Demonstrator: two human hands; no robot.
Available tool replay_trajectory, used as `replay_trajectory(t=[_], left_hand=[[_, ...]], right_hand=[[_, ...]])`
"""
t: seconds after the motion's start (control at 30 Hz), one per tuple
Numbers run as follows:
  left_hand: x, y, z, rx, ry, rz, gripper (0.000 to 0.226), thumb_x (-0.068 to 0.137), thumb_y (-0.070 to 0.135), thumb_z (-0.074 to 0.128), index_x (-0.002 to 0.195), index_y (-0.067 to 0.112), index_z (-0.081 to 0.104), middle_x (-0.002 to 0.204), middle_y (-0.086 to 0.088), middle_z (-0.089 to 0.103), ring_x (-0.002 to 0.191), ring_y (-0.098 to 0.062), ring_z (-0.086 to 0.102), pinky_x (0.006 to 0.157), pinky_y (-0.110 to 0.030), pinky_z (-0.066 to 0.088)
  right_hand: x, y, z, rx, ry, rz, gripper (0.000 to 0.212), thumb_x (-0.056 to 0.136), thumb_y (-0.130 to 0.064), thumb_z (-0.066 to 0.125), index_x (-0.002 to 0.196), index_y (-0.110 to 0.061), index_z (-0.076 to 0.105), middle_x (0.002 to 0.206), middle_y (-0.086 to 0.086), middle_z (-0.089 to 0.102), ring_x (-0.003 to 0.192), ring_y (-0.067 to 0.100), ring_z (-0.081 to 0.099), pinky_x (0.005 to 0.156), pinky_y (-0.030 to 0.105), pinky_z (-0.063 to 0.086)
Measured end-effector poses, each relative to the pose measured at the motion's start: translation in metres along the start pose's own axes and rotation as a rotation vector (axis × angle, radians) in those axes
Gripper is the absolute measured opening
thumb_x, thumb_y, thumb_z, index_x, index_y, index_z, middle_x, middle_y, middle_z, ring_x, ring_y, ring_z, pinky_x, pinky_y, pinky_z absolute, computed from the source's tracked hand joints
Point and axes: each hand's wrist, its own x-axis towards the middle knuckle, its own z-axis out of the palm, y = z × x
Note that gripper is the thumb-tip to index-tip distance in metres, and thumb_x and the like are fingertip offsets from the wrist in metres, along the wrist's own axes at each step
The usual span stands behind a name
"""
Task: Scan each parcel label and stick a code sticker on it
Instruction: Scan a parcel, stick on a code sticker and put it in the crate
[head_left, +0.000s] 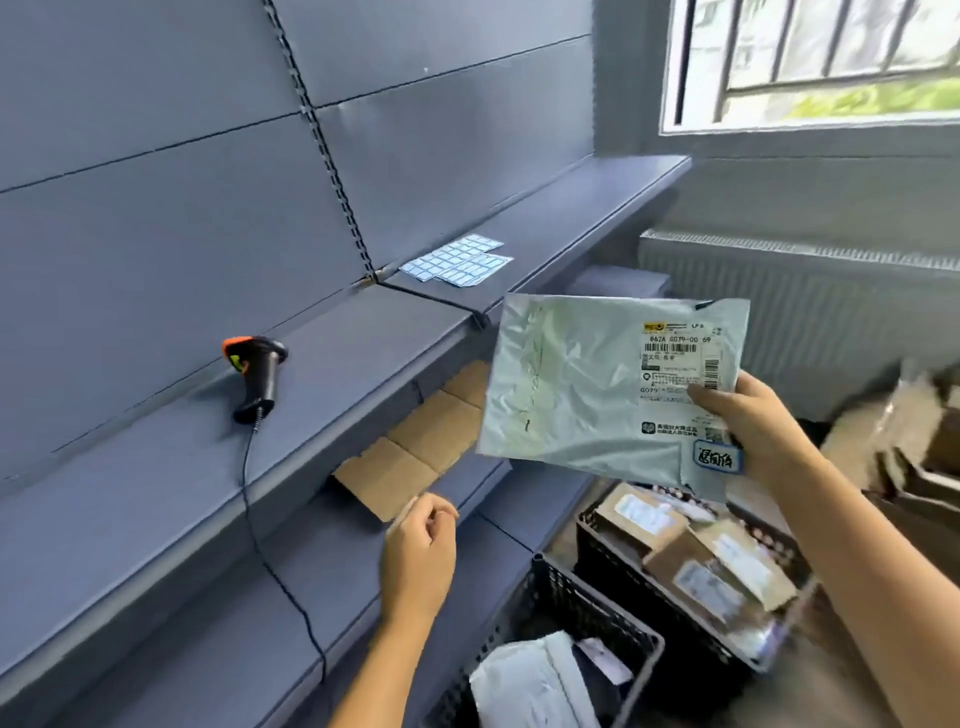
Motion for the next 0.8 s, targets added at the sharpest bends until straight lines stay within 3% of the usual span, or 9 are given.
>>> replay_trajectory(t=[0.13,0.23,0.43,0.5,0.6,0.8], left_hand=[[-0.023,0.009,0.038,0.005,-0.214,0.091,0.028,0.09,0.007,0.048,0.07,0.025,0.057,0.077,0.006,0.059,0.064,-0.016,0.053,0.053,-0.03,0.038],[-0.046,0.026,0.071,0.015,-0.354,0.143,0.031,0.089,0.009,0.048,0.068,0.029,0.056,0.075,0.007,0.06,0.066,-0.014,0.054,0.053,-0.028,0.039],[-0.08,0.083,0.124,0.005,-0.506,0.237,0.022,0.089,0.01,0.049,0.074,0.022,0.061,0.076,0.009,0.058,0.07,-0.007,0.053,0.059,-0.022,0.041],[-0.085,0.103,0.143,0.005,-0.526,0.259,0.019,0.089,0.012,0.049,0.077,0.019,0.062,0.077,0.007,0.06,0.071,-0.012,0.054,0.062,-0.026,0.045],[-0.083,0.13,0.177,0.045,-0.55,0.286,0.016,0.088,0.016,0.048,0.079,0.02,0.061,0.08,0.004,0.062,0.075,-0.018,0.056,0.065,-0.032,0.047],[-0.084,0.181,0.26,0.055,-0.539,0.248,0.017,0.089,0.018,0.048,0.082,0.023,0.062,0.089,0.007,0.061,0.079,-0.017,0.055,0.067,-0.031,0.047]], right_hand=[[-0.044,0.02,-0.06,0.119,0.234,0.052,0.016,0.093,-0.001,0.052,0.104,-0.011,0.057,0.099,0.009,0.066,0.079,0.024,0.069,0.065,0.04,0.057],[-0.074,0.033,-0.104,0.151,0.373,0.075,0.027,0.093,0.0,0.052,0.119,-0.005,0.053,0.11,0.016,0.065,0.091,0.033,0.064,0.08,0.048,0.053],[-0.103,0.039,-0.191,0.174,0.553,0.052,0.02,0.092,0.003,0.051,0.105,-0.01,0.057,0.102,0.014,0.064,0.071,0.02,0.067,0.063,0.035,0.058],[-0.102,0.039,-0.216,0.169,0.586,0.037,0.024,0.091,0.005,0.051,0.112,-0.006,0.056,0.098,0.015,0.064,0.07,0.02,0.065,0.057,0.028,0.057],[-0.091,0.038,-0.25,0.165,0.568,0.017,0.031,0.091,0.006,0.05,0.121,0.0,0.052,0.092,0.012,0.064,0.075,0.024,0.062,0.055,0.026,0.057],[-0.052,0.026,-0.33,0.094,0.526,0.019,0.028,0.091,0.006,0.05,0.118,-0.001,0.053,0.098,0.016,0.065,0.076,0.025,0.064,0.06,0.03,0.057]])
